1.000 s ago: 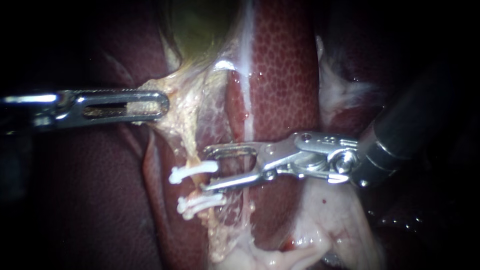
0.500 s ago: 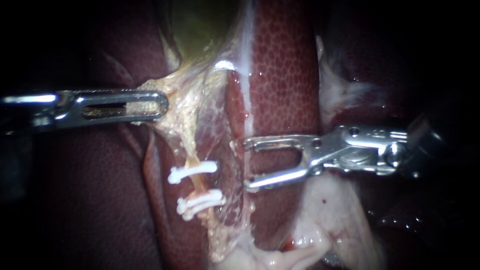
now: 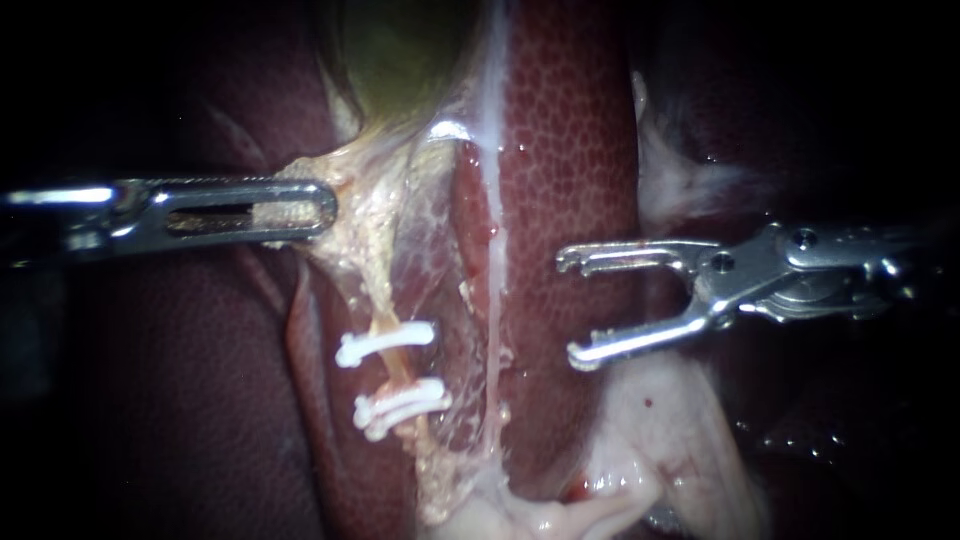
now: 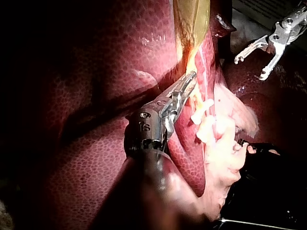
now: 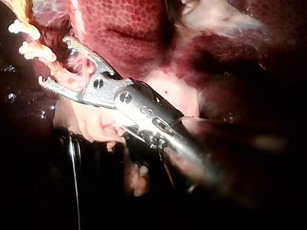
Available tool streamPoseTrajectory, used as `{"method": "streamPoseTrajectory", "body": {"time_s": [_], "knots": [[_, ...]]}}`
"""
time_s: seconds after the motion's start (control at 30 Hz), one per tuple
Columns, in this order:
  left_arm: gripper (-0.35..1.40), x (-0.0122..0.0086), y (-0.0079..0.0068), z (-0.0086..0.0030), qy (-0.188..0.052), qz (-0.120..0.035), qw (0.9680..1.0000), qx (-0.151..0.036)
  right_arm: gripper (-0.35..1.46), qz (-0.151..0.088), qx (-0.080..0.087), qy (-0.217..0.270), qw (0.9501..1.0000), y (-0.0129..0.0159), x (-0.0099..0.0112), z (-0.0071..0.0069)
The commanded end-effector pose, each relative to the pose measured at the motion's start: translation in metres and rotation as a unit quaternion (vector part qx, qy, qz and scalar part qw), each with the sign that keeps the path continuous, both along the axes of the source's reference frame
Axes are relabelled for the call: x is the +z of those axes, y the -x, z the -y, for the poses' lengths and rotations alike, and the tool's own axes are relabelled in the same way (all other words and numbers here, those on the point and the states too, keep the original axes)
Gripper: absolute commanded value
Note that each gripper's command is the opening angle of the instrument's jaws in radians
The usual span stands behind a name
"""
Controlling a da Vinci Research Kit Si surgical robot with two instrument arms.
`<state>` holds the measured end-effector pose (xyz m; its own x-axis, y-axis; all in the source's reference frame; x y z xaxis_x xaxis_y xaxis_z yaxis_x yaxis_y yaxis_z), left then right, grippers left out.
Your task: Going back third clip left tube
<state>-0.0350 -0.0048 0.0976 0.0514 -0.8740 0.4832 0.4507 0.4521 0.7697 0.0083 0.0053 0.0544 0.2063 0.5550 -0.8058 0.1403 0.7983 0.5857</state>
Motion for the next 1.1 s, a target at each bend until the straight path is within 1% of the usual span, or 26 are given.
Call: {"method": "streamPoseTrajectory", "body": {"time_s": [0.03, 0.2, 0.4, 0.63, 0.83, 0.9, 1.03, 1.1], "knots": [[-0.35, 0.0, 0.0, 0.0, 0.0, 0.0, 1.0, 0.0, 0.6, 0.0, 0.0, 0.001, 1.0, 0.0002, -0.0001, -0.0001], [-0.35, 0.0, 0.0, 0.0, 0.0, 0.0, 1.0, 0.0, 0.6, -0.002, 0.0, 0.005, 1.0, 0.0007, -0.0004, -0.0004], [-0.35, 0.0003, 0.0001, 0.0, 0.0, -0.001, 1.0, -0.001, 0.6, -0.002, 0.0, 0.008, 1.0, 0.0008, -0.0006, -0.0003], [-0.35, 0.0019, 0.0007, 0.0, 0.004, -0.002, 1.0, -0.001, 0.6, -0.002, 0.0, 0.008, 1.0, 0.0009, -0.0006, 0.0], [-0.35, 0.0037, 0.0018, 0.0, 0.008, -0.009, 0.9999, 0.001, 0.6, -0.002, 0.0, 0.009, 1.0, 0.0008, -0.0005, 0.0002], [-0.35, 0.0042, 0.0024, 0.0002, 0.008, -0.014, 0.9999, 0.0, 0.6, -0.002, 0.0, 0.009, 1.0, 0.0008, -0.0005, 0.0002], [-0.35, 0.005, 0.0038, 0.0006, 0.006, -0.011, 0.9999, 0.003, 0.6, -0.002, 0.0, 0.009, 1.0, 0.0008, -0.0006, 0.0002], [-0.35, 0.0054, 0.0046, 0.0009, 0.005, -0.011, 0.9999, 0.007, 0.6, -0.003, 0.0, 0.009, 1.0, 0.0008, -0.0006, 0.0002]]}}
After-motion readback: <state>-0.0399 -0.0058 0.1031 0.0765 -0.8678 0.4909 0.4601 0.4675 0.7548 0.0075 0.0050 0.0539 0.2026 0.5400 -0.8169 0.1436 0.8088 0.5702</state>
